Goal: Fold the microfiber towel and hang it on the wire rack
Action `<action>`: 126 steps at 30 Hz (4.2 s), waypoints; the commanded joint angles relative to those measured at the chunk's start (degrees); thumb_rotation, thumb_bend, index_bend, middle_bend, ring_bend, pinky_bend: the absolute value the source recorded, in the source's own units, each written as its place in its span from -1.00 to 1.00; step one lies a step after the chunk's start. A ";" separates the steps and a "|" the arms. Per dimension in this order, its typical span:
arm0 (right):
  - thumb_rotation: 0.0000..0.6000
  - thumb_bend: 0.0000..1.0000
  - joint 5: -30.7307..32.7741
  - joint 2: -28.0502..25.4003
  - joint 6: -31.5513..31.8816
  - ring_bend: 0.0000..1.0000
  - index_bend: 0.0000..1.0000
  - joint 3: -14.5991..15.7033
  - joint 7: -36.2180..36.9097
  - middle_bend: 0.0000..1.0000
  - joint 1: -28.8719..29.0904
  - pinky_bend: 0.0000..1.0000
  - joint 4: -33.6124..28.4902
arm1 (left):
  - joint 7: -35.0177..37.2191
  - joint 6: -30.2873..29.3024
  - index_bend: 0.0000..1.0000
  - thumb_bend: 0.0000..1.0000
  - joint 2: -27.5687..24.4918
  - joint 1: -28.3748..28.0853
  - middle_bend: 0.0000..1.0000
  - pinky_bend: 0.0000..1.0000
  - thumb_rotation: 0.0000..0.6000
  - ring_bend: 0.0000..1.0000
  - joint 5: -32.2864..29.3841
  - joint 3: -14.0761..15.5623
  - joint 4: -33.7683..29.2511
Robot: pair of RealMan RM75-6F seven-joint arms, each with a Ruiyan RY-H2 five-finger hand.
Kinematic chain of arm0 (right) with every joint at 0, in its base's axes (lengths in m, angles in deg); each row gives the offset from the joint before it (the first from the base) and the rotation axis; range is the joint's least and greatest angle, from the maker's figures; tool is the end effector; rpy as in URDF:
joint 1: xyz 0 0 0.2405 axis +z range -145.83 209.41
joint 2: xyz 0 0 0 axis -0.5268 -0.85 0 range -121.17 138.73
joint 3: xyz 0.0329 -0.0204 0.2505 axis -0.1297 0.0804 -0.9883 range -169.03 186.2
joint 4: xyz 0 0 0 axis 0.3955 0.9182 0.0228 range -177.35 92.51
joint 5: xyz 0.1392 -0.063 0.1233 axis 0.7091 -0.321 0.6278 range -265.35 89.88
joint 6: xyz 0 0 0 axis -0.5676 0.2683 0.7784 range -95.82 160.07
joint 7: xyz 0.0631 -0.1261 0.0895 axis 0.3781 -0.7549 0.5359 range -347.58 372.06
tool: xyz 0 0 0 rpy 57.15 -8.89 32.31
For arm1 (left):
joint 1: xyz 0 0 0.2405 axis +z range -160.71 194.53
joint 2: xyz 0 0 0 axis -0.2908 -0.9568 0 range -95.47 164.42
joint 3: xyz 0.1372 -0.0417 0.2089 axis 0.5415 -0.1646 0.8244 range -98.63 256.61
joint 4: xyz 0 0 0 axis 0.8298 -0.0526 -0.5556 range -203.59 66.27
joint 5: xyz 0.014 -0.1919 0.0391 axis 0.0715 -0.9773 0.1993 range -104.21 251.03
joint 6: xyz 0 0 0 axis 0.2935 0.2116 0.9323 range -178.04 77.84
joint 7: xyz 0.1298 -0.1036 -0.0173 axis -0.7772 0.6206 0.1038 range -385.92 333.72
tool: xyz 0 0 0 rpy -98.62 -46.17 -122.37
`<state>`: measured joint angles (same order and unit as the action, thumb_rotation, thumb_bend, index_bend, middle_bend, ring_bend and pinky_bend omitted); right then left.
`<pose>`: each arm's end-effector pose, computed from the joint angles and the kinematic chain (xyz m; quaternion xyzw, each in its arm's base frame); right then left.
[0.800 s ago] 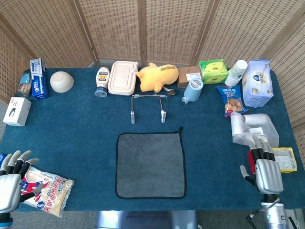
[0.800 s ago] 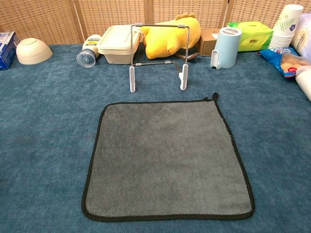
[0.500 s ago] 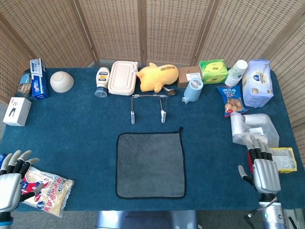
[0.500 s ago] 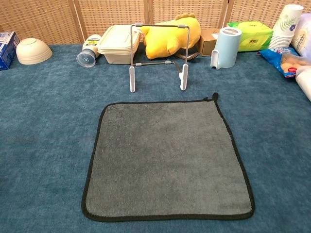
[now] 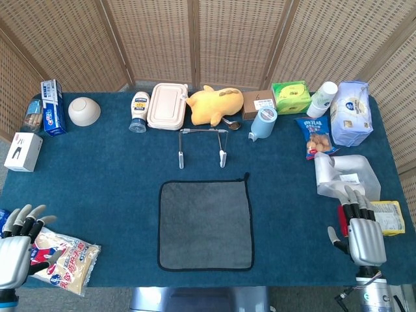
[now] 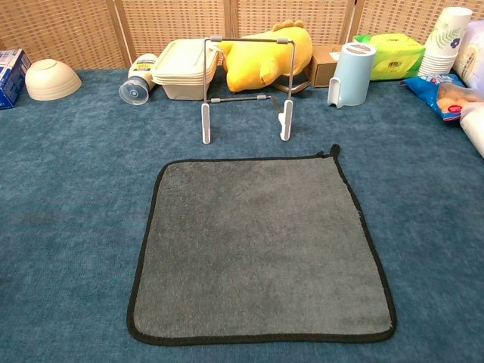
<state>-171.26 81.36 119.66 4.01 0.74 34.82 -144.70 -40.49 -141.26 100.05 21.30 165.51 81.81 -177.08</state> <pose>-0.2646 -0.1957 0.1286 0.5447 -0.4264 0.4224 0.5858 -0.2595 0.1382 0.1454 -0.5763 -0.4267 -0.3813 0.5834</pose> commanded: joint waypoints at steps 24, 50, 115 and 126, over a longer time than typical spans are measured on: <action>1.00 -0.38 1.13 -0.60 1.65 -1.00 -0.80 -0.29 -4.53 -0.93 -1.00 -1.00 -3.21 | 2.52 25.40 -0.44 -0.59 1.05 -17.04 -0.72 -1.00 1.00 -0.93 1.20 -0.97 -5.15; 1.00 -0.37 3.11 -1.61 3.57 -1.00 -0.80 -1.10 -2.26 -0.93 -3.23 -1.00 -1.83 | -10.76 47.61 -0.58 -0.61 23.97 -39.74 -0.90 -1.00 1.00 -1.00 -15.70 -7.24 2.53; 1.00 -0.37 4.60 -3.52 4.02 -1.00 -0.80 -2.15 0.45 -0.93 -4.74 -1.00 -0.96 | -22.21 37.55 -0.58 -0.62 41.73 -49.15 -0.92 -1.00 1.00 -1.00 -25.73 -4.88 14.66; 1.00 -0.38 4.64 -3.66 4.20 -1.00 -0.80 -2.13 0.85 -0.93 -5.02 -1.00 -0.79 | -18.47 41.51 -0.59 -0.62 41.22 -50.10 -0.94 -1.00 1.00 -1.00 -27.78 -4.65 12.52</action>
<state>-166.62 77.72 123.85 1.88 1.58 29.81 -145.48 -59.31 -100.37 141.32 -28.47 138.30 77.23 -164.40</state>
